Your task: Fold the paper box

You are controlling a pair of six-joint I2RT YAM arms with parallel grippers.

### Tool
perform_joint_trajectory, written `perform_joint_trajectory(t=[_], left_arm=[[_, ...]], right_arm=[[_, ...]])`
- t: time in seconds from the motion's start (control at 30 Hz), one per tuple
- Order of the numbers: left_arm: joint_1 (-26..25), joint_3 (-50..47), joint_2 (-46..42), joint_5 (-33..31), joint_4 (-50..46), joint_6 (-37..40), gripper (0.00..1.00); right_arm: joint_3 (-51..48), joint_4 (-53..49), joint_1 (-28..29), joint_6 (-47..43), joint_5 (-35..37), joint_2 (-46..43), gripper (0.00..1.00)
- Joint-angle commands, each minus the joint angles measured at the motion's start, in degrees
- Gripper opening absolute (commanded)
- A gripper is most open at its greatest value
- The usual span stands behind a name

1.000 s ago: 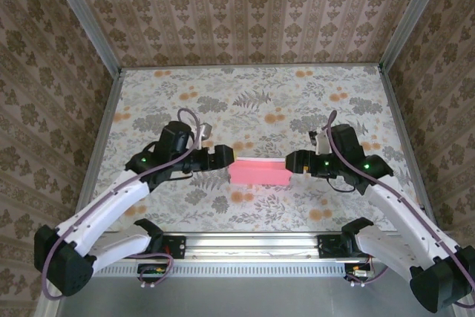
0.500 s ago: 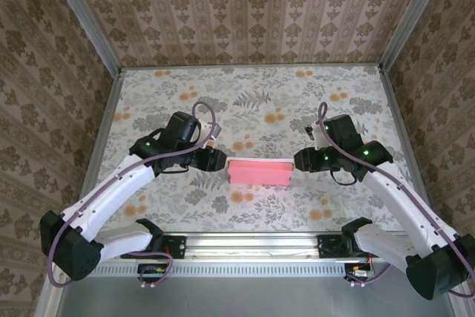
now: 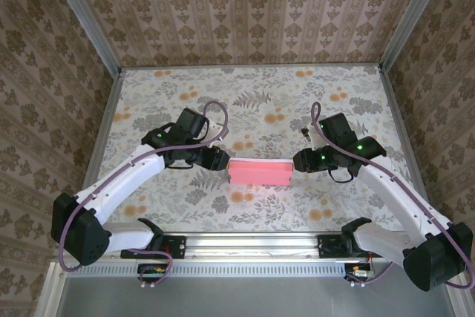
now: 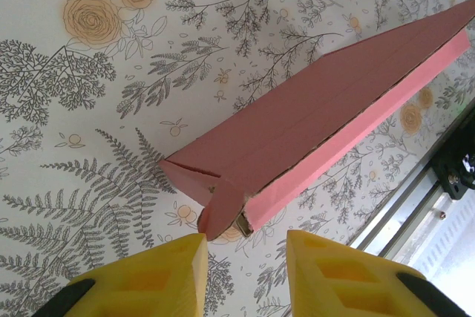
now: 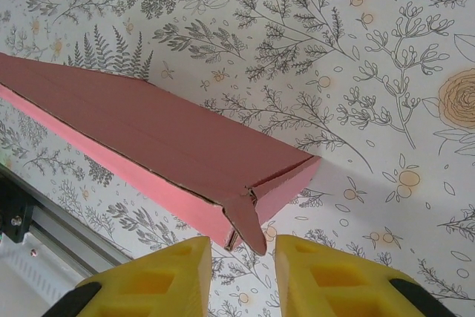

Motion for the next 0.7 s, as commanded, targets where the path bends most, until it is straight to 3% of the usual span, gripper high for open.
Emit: perform_joint_trajectory(t=[0.0, 0.67], left_arm=[[0.50, 2.36, 0.41, 1.39, -0.66, 1.70, 0.30], [0.62, 4.25, 3.65, -1.32, -0.99, 3.90, 0.28]], right_arm=[[1.41, 0.32, 0.27, -0.92, -0.97, 0.94, 0.28], [0.83, 1.02, 0.38, -0.85, -1.72, 1.76, 0.20]])
